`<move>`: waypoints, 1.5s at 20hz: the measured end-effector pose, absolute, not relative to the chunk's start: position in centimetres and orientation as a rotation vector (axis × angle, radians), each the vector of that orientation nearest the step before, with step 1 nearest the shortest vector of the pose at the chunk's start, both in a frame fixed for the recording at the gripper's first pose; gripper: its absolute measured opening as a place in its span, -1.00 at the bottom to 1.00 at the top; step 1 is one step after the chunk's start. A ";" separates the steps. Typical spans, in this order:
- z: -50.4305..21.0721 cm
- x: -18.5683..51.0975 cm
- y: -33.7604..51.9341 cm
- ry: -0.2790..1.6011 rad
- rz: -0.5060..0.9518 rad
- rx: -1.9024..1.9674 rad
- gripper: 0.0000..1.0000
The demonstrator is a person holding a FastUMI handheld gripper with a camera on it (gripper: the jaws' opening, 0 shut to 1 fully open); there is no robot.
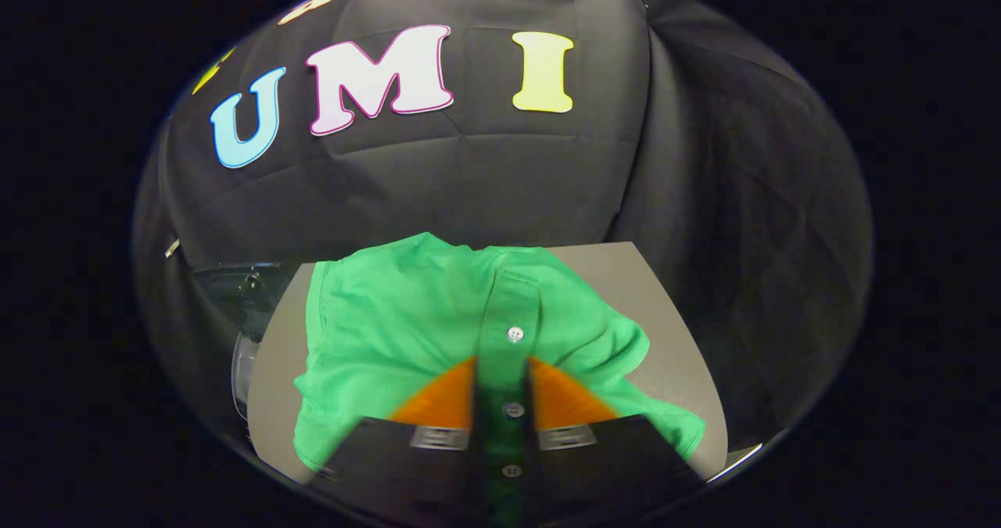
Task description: Put the clothes into the washing machine and then close the washing machine lid.
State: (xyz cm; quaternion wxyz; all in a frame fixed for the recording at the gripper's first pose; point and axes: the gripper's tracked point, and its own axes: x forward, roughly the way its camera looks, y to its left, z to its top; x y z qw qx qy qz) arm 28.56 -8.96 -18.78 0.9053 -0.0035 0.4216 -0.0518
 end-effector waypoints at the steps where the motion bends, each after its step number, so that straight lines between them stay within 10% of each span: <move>1: -18.7 28.6 -8.9 0.863 -0.102 -0.004 -0.48; 2: -18.6 28.6 -8.9 0.855 -0.099 0.003 -0.75; 8: -17.6 28.0 -8.7 0.816 -0.066 0.117 -0.90; 30: 5.2 25.6 3.0 0.273 0.167 0.091 -0.91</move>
